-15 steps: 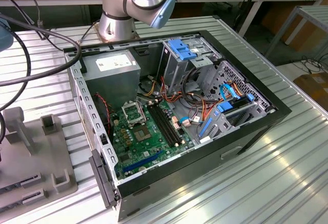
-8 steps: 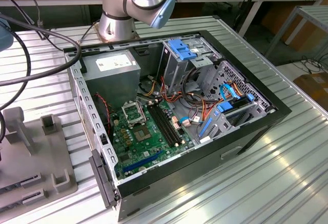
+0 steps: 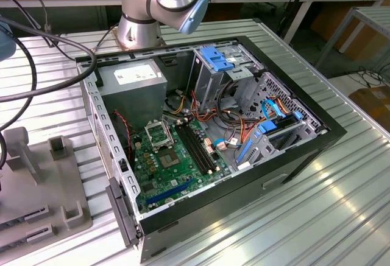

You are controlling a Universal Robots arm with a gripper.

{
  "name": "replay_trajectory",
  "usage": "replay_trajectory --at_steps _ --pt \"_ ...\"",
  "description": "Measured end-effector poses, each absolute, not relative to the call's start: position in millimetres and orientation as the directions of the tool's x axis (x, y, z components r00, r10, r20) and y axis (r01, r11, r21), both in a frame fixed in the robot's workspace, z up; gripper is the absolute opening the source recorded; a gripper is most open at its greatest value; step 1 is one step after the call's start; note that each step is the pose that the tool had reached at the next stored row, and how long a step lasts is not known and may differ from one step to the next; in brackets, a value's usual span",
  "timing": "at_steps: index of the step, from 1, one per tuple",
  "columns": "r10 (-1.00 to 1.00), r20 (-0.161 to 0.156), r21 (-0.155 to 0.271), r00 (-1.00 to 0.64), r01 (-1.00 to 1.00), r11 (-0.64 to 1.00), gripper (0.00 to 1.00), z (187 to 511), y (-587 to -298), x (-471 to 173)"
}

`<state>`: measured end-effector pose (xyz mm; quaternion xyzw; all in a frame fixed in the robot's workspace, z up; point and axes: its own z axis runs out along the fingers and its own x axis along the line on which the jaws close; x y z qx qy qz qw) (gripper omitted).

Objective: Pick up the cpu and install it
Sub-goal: 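Pick up the cpu and move it towards the insertion slot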

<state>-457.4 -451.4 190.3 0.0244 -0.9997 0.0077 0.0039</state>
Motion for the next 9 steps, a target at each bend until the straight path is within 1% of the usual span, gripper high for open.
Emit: replay_trajectory --at_steps 1,3,4,9 --pt "-0.049 0.008 -0.015 -0.999 -0.049 0.999 0.54 190.3 -451.4 -457.4" --pt "-0.049 0.008 -0.015 -0.999 -0.049 0.999 0.54 190.3 -451.4 -457.4" --pt "-0.049 0.008 -0.015 -0.999 -0.049 0.999 0.47 190.3 -451.4 -457.4" --pt "-0.049 0.008 -0.015 -0.999 -0.049 0.999 0.47 190.3 -451.4 -457.4"
